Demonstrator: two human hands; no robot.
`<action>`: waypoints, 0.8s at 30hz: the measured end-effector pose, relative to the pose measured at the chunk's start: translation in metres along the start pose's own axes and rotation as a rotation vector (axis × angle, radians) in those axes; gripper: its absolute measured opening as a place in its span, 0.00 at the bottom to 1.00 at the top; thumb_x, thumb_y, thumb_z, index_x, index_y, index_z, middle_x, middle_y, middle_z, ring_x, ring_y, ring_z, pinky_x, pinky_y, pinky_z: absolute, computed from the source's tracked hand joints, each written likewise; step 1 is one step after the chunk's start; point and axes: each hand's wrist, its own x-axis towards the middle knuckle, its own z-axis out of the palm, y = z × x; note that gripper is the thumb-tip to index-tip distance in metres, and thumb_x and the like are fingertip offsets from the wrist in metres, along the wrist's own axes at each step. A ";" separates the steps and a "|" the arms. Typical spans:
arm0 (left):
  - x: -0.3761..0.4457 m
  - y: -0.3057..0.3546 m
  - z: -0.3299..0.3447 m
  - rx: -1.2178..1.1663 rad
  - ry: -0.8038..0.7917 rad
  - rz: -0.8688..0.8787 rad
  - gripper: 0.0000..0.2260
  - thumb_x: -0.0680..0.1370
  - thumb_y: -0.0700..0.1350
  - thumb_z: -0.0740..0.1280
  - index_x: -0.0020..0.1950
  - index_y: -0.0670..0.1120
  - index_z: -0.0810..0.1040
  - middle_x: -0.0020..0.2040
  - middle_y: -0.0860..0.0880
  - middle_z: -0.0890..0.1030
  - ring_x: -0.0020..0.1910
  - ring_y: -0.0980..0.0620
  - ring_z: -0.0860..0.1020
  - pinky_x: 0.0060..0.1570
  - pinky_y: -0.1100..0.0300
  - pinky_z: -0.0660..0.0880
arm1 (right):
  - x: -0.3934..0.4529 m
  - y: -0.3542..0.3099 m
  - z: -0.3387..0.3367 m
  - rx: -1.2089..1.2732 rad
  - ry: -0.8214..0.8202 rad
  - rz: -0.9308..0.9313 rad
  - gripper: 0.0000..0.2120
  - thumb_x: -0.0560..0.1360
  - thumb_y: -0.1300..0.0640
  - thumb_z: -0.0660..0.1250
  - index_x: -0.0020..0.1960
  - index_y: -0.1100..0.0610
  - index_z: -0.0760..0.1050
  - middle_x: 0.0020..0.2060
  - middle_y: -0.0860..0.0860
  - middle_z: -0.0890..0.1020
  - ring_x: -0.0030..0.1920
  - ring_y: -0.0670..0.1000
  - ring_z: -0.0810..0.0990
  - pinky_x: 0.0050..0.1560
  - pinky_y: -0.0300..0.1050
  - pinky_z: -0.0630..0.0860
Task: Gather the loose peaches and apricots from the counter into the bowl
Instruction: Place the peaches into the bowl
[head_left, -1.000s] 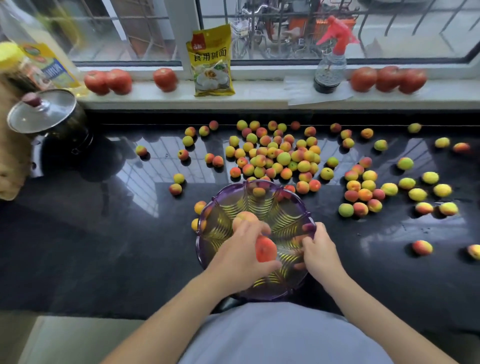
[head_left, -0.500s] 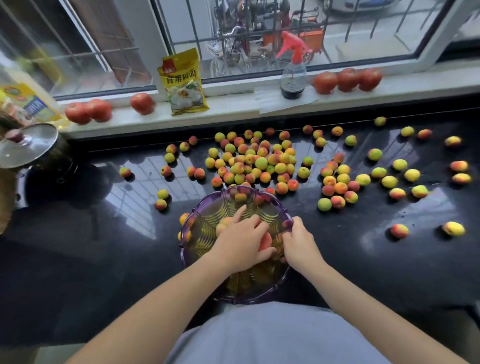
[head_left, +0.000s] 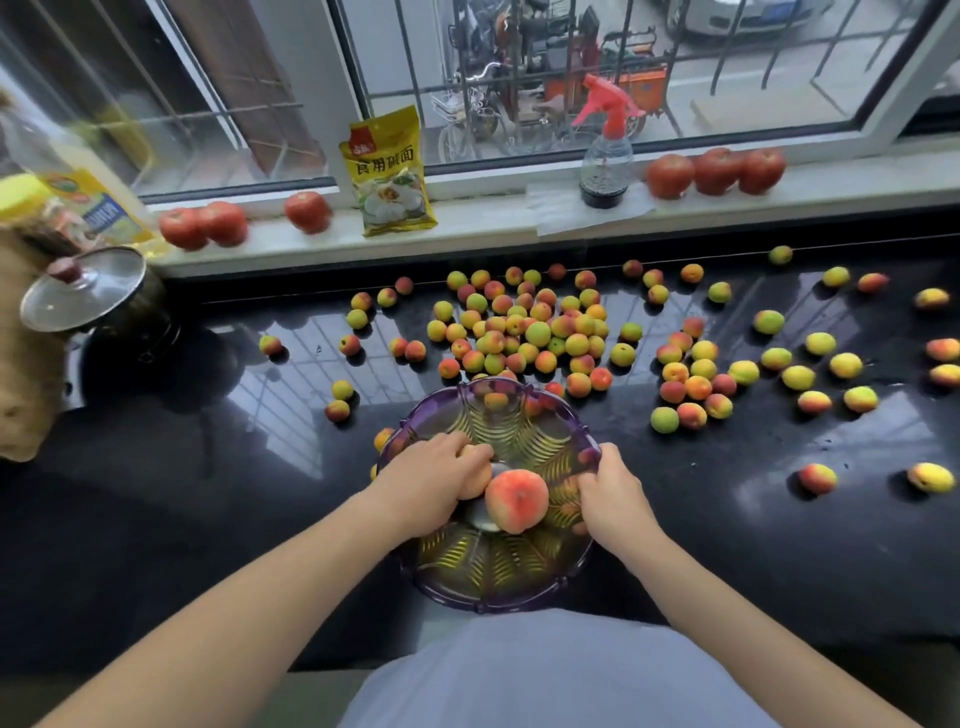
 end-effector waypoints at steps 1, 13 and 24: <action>0.003 0.003 0.002 0.051 0.072 0.007 0.23 0.74 0.42 0.70 0.68 0.49 0.71 0.59 0.46 0.77 0.56 0.42 0.76 0.50 0.47 0.74 | -0.001 0.000 0.000 0.003 0.000 -0.002 0.06 0.82 0.56 0.55 0.56 0.47 0.67 0.47 0.52 0.79 0.45 0.57 0.83 0.48 0.61 0.83; -0.018 0.014 -0.003 -1.047 0.451 -0.447 0.24 0.68 0.48 0.82 0.59 0.62 0.76 0.60 0.57 0.74 0.60 0.54 0.75 0.60 0.55 0.75 | -0.001 -0.001 -0.001 0.012 -0.006 0.006 0.06 0.84 0.57 0.56 0.58 0.48 0.67 0.48 0.51 0.78 0.46 0.54 0.82 0.48 0.60 0.84; -0.012 0.031 0.014 -0.484 0.236 -0.341 0.35 0.73 0.45 0.77 0.76 0.53 0.64 0.66 0.49 0.66 0.61 0.43 0.77 0.57 0.53 0.74 | -0.010 -0.006 -0.005 -0.007 0.004 -0.020 0.07 0.83 0.57 0.56 0.59 0.50 0.67 0.49 0.52 0.78 0.47 0.55 0.81 0.50 0.60 0.83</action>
